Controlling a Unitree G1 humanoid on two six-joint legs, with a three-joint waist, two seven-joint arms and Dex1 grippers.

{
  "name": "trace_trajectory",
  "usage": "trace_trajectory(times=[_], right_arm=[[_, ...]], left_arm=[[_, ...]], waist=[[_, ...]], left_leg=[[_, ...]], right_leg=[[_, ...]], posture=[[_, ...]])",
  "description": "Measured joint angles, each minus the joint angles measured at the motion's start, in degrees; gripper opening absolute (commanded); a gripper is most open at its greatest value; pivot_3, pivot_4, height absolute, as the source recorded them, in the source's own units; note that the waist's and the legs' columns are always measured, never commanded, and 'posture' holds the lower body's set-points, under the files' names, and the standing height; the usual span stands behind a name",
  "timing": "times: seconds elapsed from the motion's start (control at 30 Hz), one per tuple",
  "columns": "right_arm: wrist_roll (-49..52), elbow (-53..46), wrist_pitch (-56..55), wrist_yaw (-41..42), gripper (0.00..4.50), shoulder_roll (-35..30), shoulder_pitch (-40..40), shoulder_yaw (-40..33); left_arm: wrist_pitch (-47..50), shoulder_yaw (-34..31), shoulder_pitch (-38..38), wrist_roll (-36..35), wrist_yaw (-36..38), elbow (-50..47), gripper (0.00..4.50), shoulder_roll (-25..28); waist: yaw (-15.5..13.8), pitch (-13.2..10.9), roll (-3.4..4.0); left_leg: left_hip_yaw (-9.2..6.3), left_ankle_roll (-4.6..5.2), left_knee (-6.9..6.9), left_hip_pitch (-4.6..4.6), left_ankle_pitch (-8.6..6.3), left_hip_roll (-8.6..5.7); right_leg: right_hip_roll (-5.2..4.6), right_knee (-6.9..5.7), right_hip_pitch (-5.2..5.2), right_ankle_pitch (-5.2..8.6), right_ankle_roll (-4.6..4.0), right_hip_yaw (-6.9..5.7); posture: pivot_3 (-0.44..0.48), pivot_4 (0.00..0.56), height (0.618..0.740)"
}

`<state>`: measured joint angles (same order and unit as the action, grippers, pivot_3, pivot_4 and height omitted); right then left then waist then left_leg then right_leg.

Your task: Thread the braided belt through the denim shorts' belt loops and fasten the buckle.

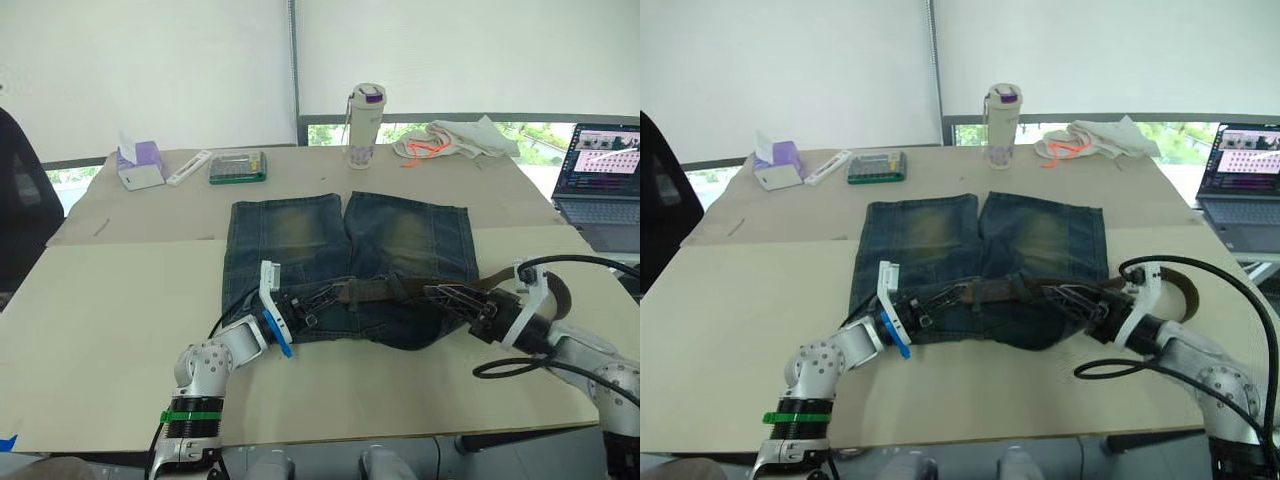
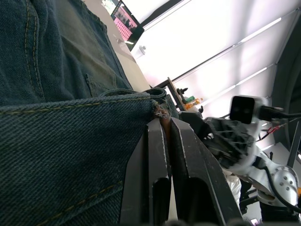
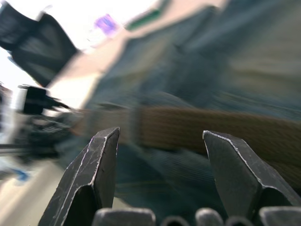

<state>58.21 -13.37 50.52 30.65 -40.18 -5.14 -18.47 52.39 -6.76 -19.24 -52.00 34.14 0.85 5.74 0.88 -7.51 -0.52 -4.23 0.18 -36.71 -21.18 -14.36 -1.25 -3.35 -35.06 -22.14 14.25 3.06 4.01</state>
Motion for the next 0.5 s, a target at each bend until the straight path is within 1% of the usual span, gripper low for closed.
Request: trace_trajectory(times=[0.13, 0.2, 0.3, 0.5], right_arm=[[-2.8, 0.4, 0.0, 2.8, 3.14, -1.1, 0.2, 0.8], [-4.9, 0.3, -0.2, 3.8, 3.14, -1.6, 0.3, 2.3], [-8.7, 0.4, -0.4, 4.2, 2.31, -2.1, 0.6, 4.6], [-12.1, 0.6, -0.5, 5.0, 0.22, -2.1, 1.0, 4.8]], left_arm=[[-0.1, 0.2, -0.2, 0.3, 0.4, 0.1, 0.0, 0.0], [-0.2, 0.3, -0.2, 0.5, 0.6, 0.2, 0.0, 0.0], [-1.2, 1.2, -0.3, 1.3, 1.0, 0.2, 0.0, -0.1], [-1.2, 2.1, -0.4, 2.4, 1.6, 0.4, 0.0, -0.2]], waist=[[-0.2, 0.0, -0.03], [-0.1, 0.0, -0.04], [-0.2, 0.0, -0.05], [-0.2, 0.0, -0.08]], left_leg=[[-0.03, 0.0, 0.0, -0.03, 0.0, 0.0], [-0.02, 0.0, -0.01, -0.01, 0.0, 0.0], [-0.02, -0.02, -0.01, -0.01, 0.01, 0.0], [-0.04, -0.02, -0.01, -0.02, 0.01, -0.03]], right_leg=[[-0.02, 0.02, 0.0, -0.08, -0.12, -0.01], [-0.02, 0.01, 0.01, -0.07, -0.12, 0.0], [-0.02, 0.01, 0.01, -0.07, -0.11, -0.01], [-0.04, 0.01, 0.01, -0.07, -0.11, -0.01]], posture=[[0.0, 0.15, 0.74], [0.0, 0.15, 0.74], [0.0, 0.15, 0.74], [0.0, 0.15, 0.74]])
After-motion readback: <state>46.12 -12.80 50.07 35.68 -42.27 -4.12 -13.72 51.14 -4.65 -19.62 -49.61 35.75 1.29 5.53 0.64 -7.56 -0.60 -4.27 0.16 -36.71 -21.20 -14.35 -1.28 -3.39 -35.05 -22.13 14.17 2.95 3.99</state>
